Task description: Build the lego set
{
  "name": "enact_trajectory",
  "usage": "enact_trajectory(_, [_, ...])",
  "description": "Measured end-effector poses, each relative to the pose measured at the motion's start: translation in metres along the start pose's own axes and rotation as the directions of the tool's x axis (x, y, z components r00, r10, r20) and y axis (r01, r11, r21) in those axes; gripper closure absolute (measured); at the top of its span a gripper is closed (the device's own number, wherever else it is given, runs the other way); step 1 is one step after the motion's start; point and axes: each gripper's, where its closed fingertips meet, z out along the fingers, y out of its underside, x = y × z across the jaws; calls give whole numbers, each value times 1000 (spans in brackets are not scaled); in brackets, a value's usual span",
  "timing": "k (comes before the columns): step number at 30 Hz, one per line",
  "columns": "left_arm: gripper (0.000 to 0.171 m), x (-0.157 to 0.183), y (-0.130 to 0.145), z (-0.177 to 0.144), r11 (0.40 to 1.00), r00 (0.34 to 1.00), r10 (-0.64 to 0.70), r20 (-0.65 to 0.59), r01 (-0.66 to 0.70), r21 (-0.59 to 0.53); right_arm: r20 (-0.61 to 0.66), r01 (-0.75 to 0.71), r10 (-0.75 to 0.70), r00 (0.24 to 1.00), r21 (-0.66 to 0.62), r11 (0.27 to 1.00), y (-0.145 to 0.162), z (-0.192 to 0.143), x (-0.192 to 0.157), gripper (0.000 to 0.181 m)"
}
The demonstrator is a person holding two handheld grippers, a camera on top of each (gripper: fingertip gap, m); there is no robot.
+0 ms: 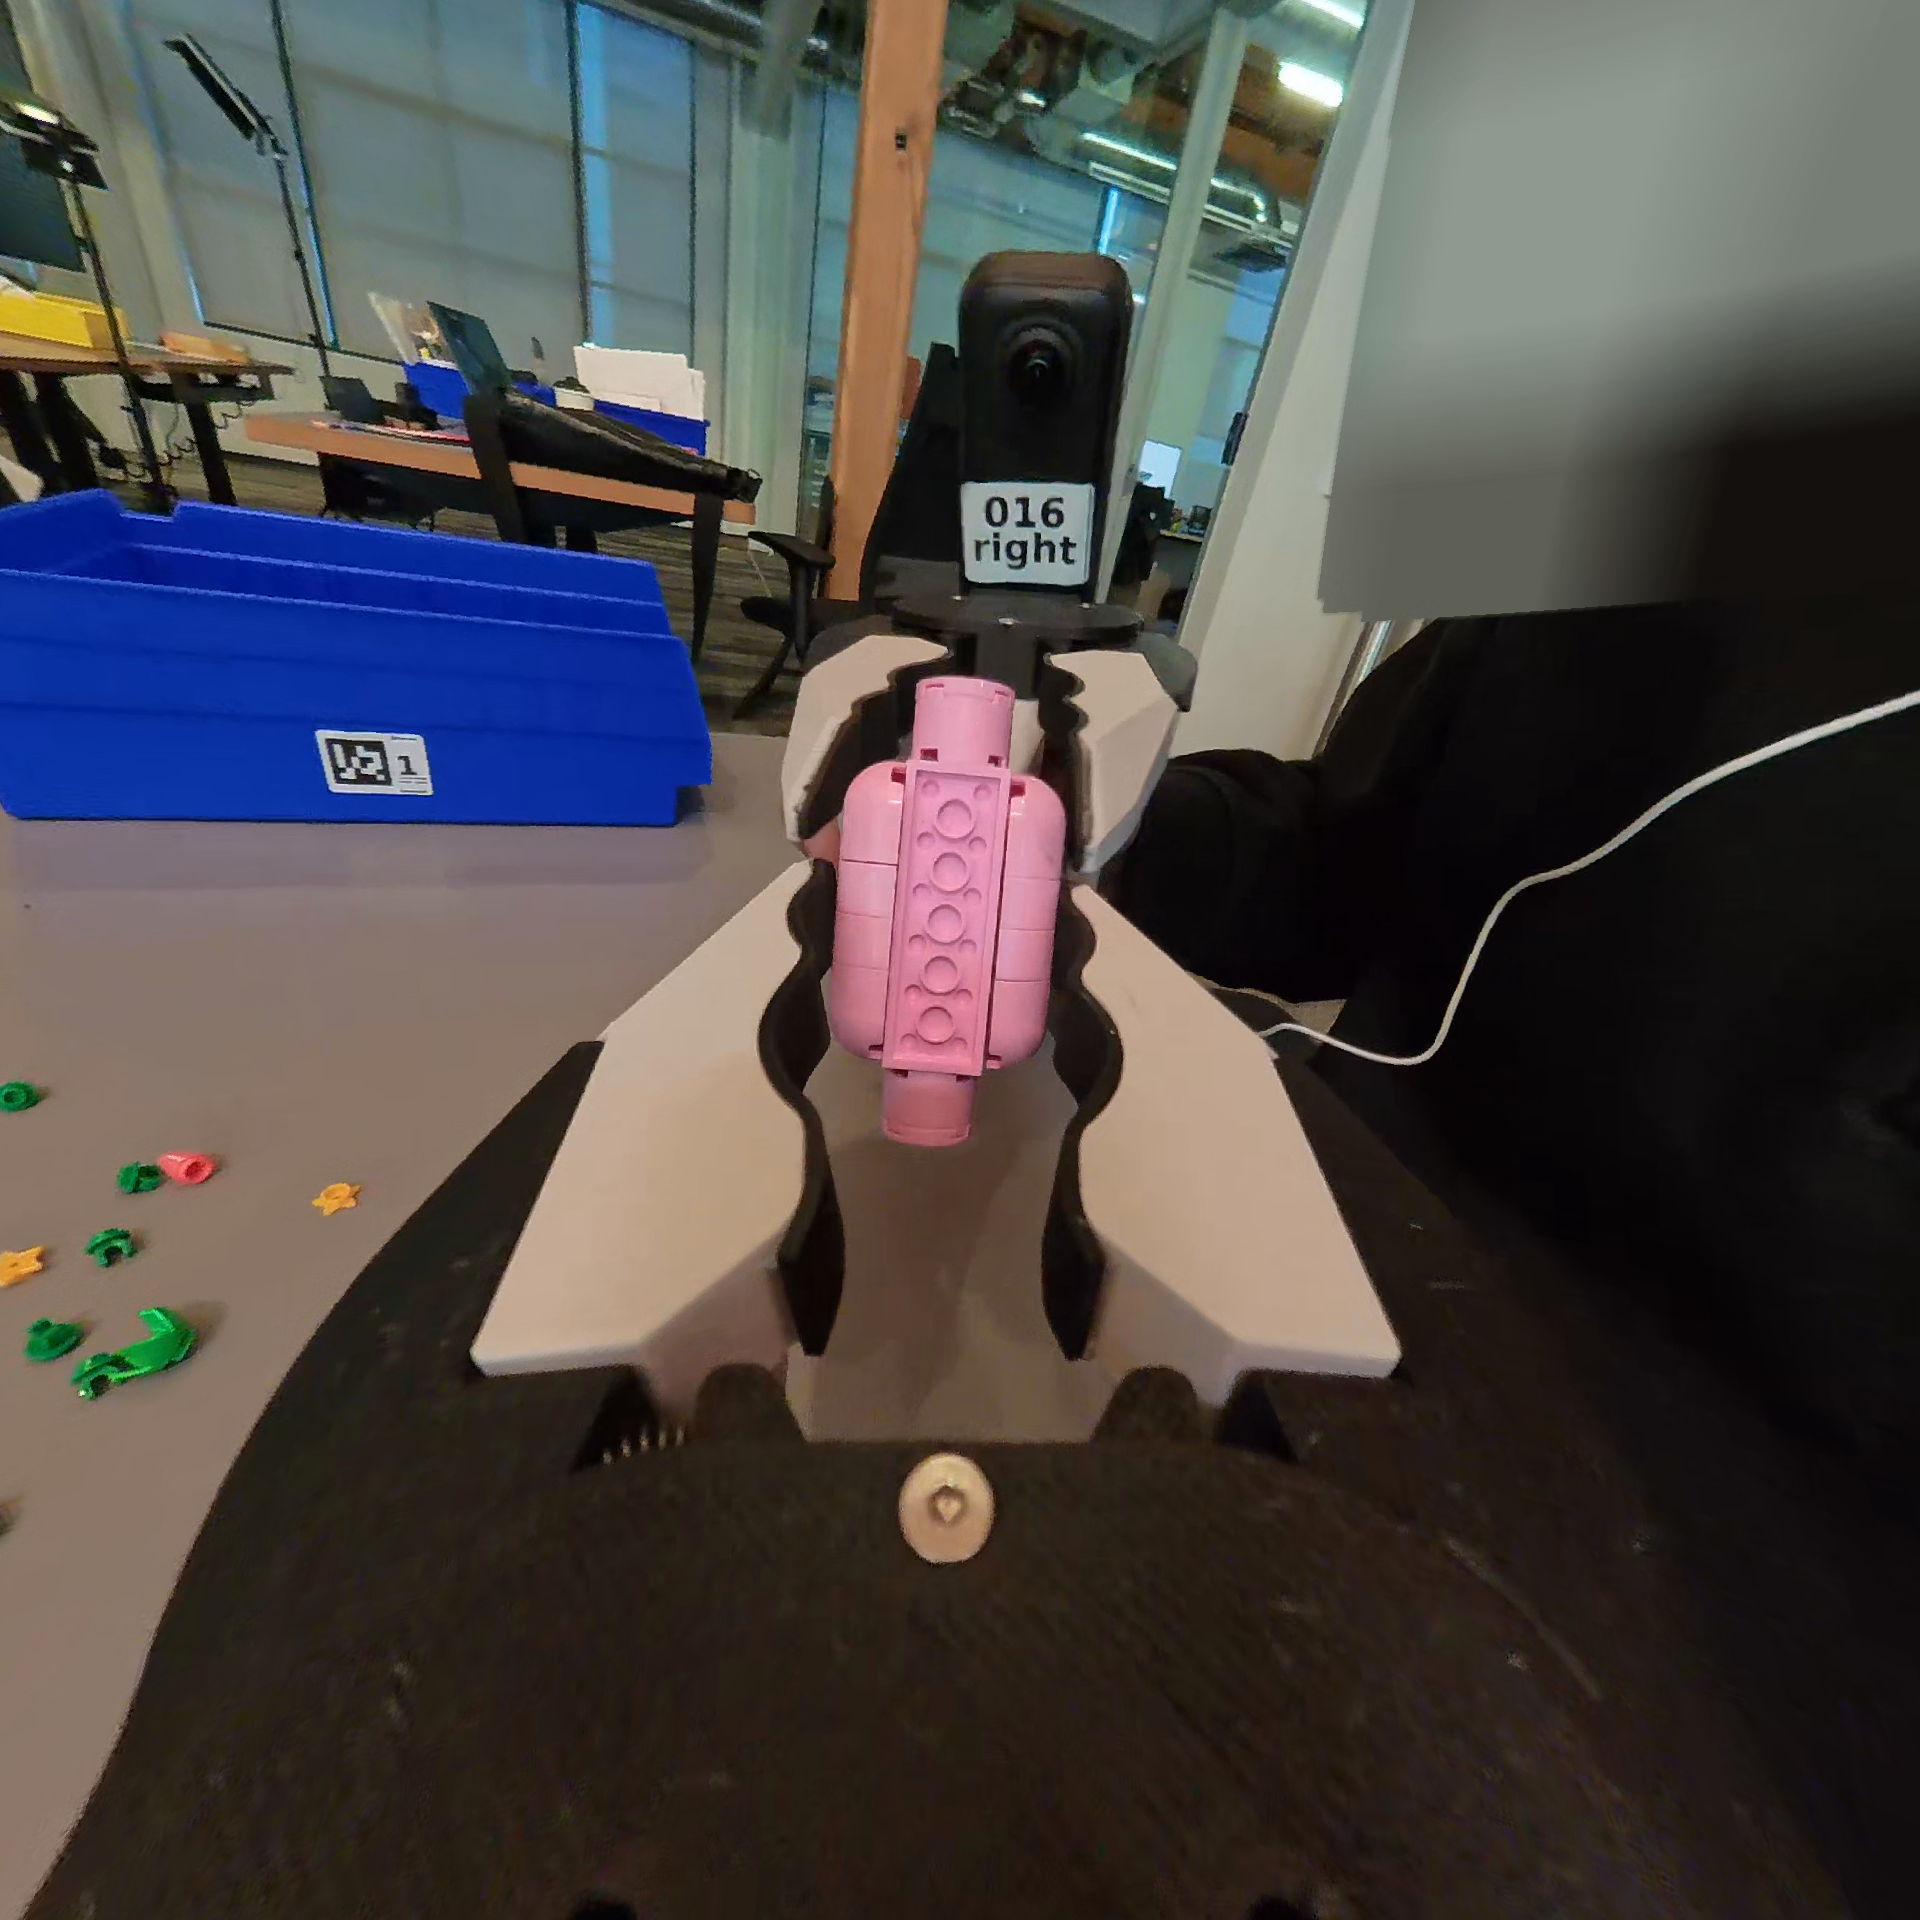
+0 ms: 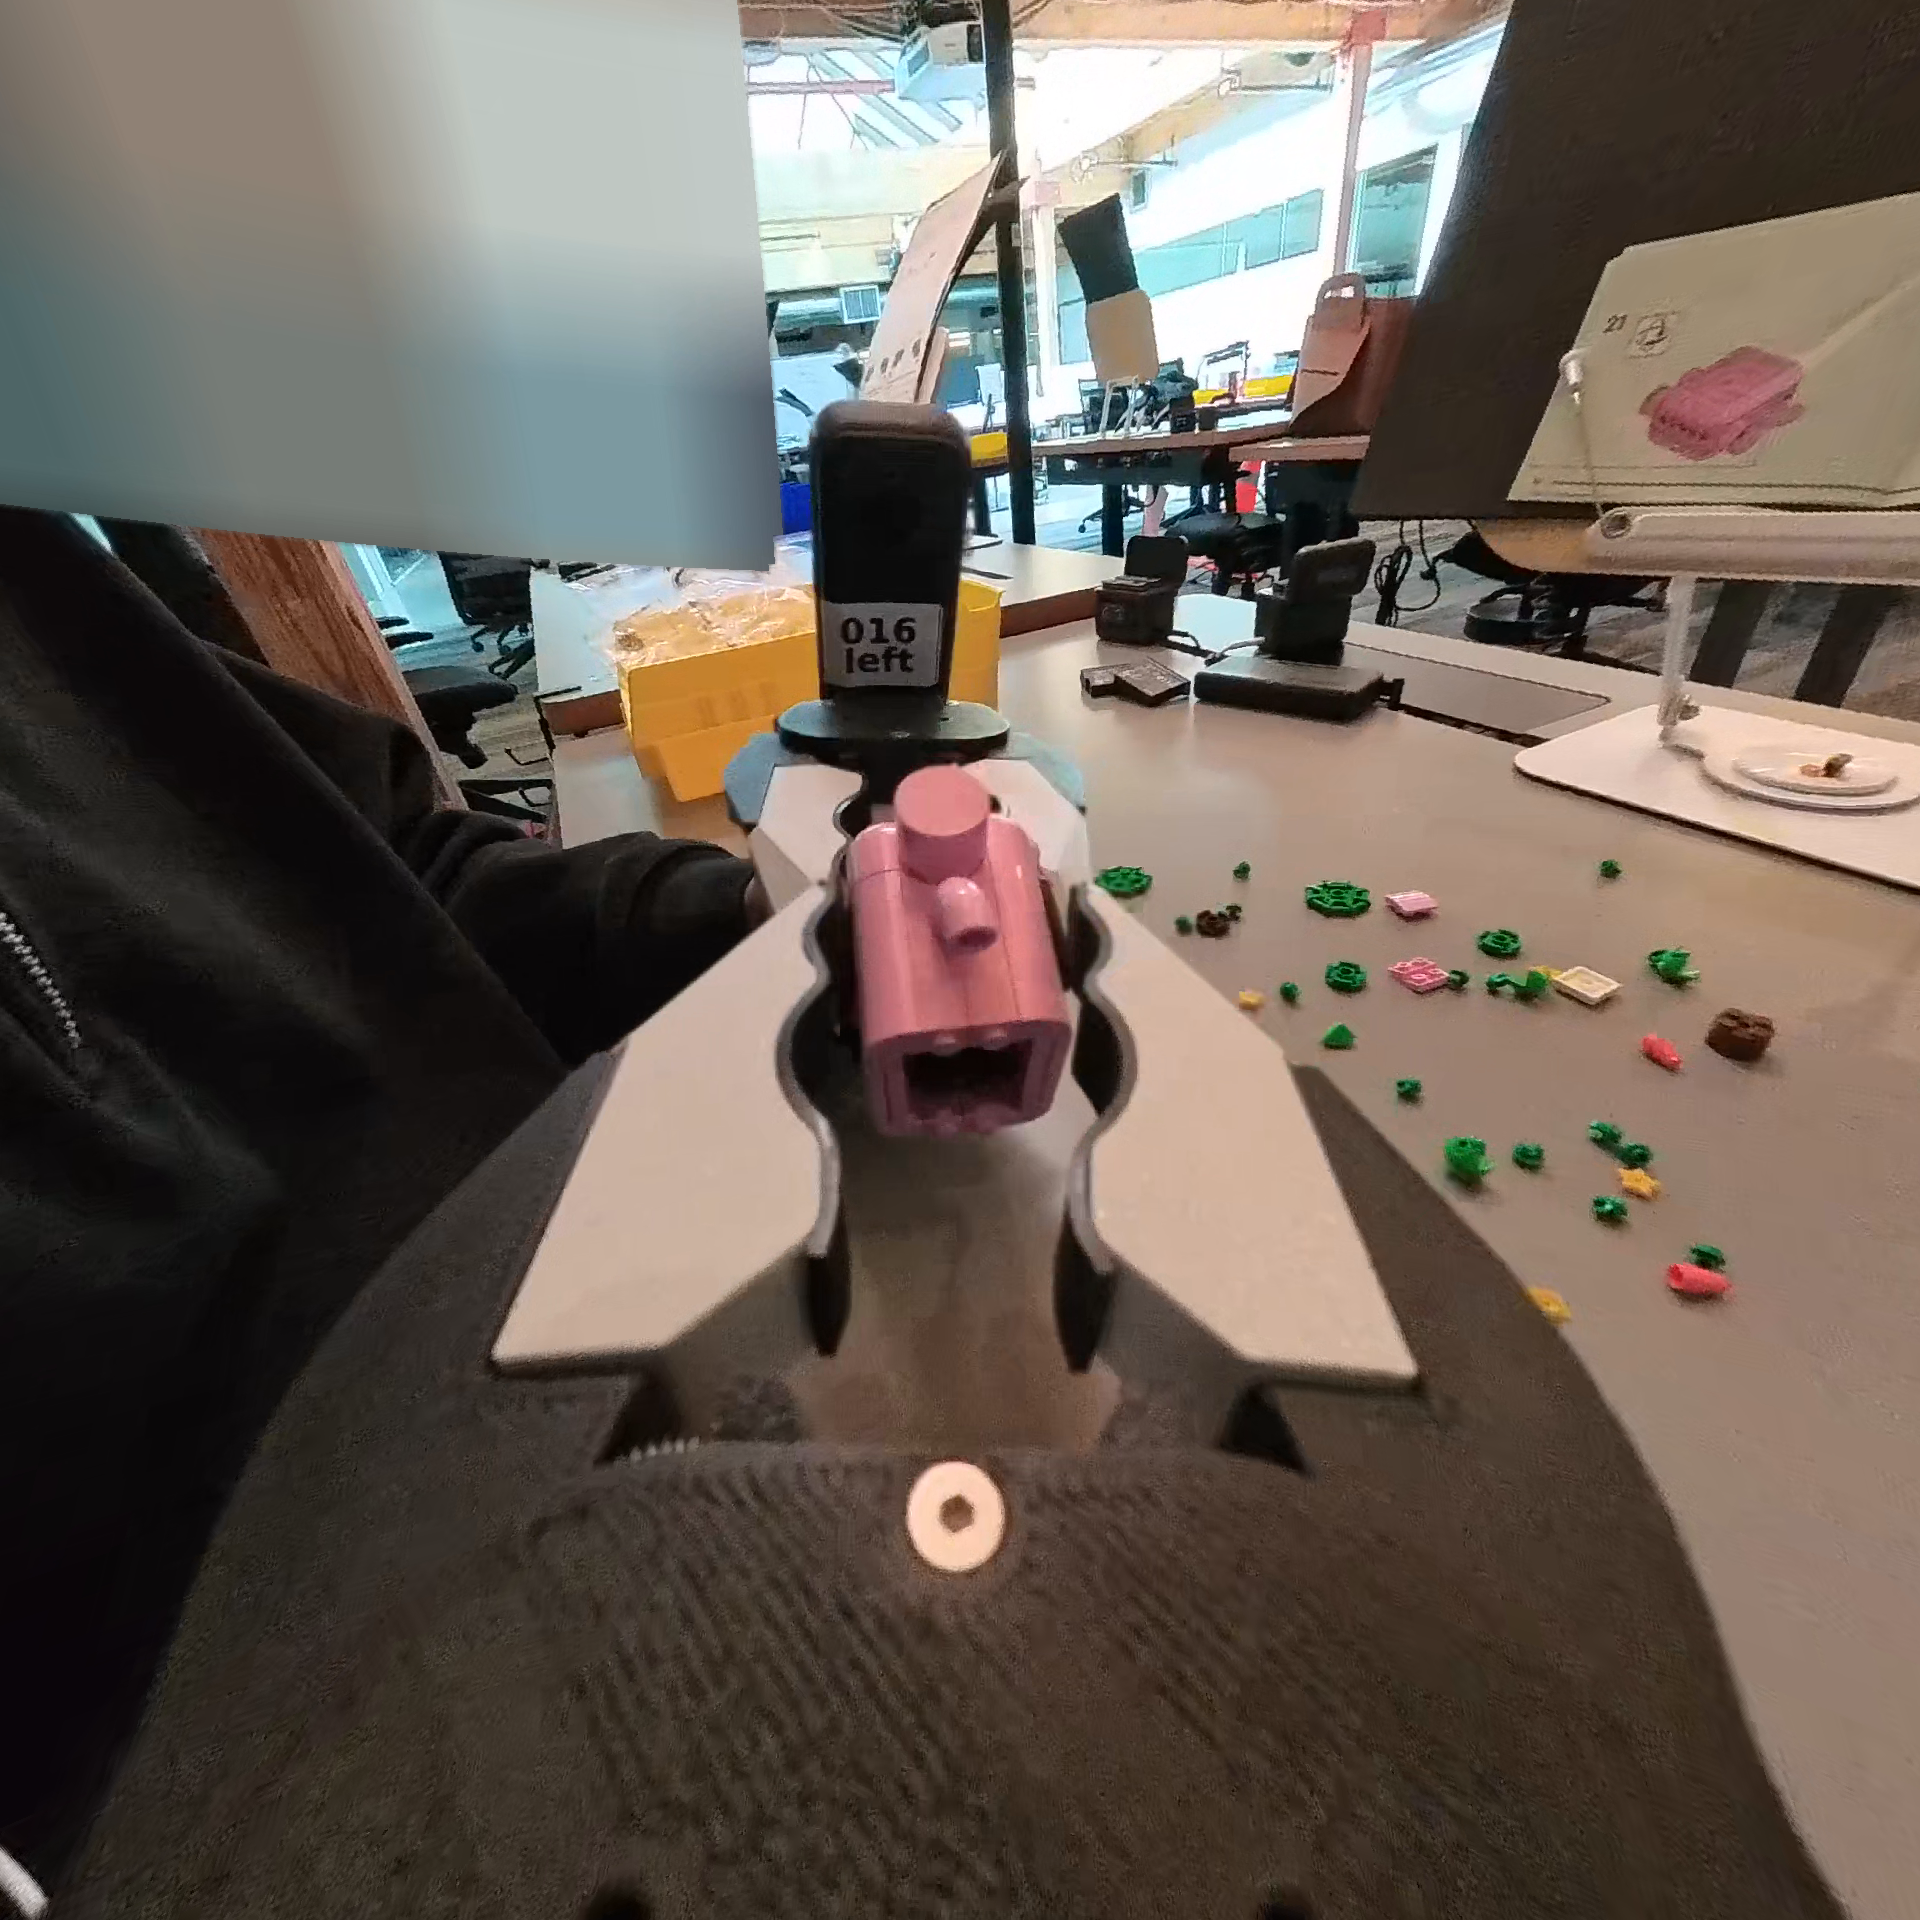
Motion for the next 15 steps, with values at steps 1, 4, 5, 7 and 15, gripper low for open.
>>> enact_trajectory(1, [134,1,1,1,1000,1000,5,-3,-5,-7,11,-2,2,1000,-5,1000,1,1,-1,143])
enact_trajectory(4, [134,2,3,2,1000,1000,5,-5,-5,-15,29,-9,10,1000,-15,1000,2,2,-2,143])
enact_trajectory(5, [134,2,3,2,1000,1000,2,-5,-2,-16,31,-9,10,999,-21,1000,3,2,-2,143])
enact_trajectory(7, [134,1,2,2,1000,1000,-9,-6,9,-14,34,-16,17,999,-33,999,3,3,-2,144])
enact_trajectory(15, [134,1,3,3,1000,1000,-24,-13,24,-9,28,-11,12,1000,-35,999,3,1,-2,144])
